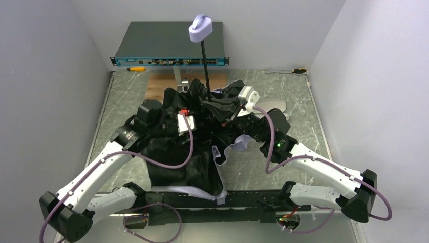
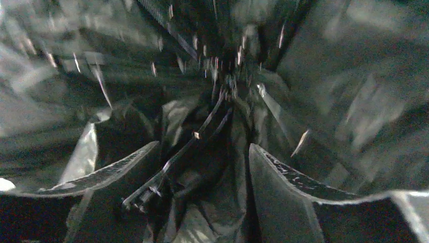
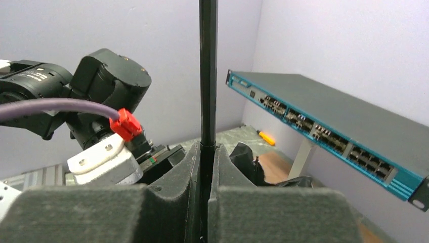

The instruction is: Open the umbrella

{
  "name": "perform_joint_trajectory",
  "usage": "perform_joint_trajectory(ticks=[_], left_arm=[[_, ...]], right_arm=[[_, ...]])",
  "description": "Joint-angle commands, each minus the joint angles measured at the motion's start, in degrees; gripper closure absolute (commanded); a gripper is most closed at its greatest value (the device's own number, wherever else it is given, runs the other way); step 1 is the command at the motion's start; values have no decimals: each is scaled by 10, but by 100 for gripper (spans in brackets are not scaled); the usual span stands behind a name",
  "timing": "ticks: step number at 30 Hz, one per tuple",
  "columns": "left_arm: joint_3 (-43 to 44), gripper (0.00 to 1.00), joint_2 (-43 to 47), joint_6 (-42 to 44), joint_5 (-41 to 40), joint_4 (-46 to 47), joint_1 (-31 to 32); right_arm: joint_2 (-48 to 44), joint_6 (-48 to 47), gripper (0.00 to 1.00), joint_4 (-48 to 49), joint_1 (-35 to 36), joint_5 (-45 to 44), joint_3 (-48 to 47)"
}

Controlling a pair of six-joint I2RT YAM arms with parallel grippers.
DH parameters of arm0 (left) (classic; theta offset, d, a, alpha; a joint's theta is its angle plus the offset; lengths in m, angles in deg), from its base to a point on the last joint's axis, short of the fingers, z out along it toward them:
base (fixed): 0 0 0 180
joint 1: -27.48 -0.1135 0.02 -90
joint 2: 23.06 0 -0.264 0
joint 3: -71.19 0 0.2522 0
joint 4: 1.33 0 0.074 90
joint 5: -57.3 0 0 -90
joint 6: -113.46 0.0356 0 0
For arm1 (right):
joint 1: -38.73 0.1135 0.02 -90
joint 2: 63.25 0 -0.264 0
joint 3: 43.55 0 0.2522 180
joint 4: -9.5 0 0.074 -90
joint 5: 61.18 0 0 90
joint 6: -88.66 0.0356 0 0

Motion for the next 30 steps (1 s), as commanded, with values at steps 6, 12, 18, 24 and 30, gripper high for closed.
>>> perform_joint_trajectory(ticks=[6, 12, 18, 24, 30], left_arm=[[-143, 1, 152, 128, 80, -57, -234], [-11, 2, 150, 32, 148, -64, -206], [172, 16, 72, -114, 141, -21, -119], [259, 18, -4, -344, 168, 121, -65], [209, 21, -21, -443, 80, 237, -26]], right_arm=[[-43, -44, 100, -16, 3, -24, -13], [-38, -28, 100, 35, 3, 12, 29], [-29, -44, 100, 53, 3, 22, 53], [-16, -25, 100, 63, 3, 22, 52], [2, -8, 100, 72, 3, 9, 34]])
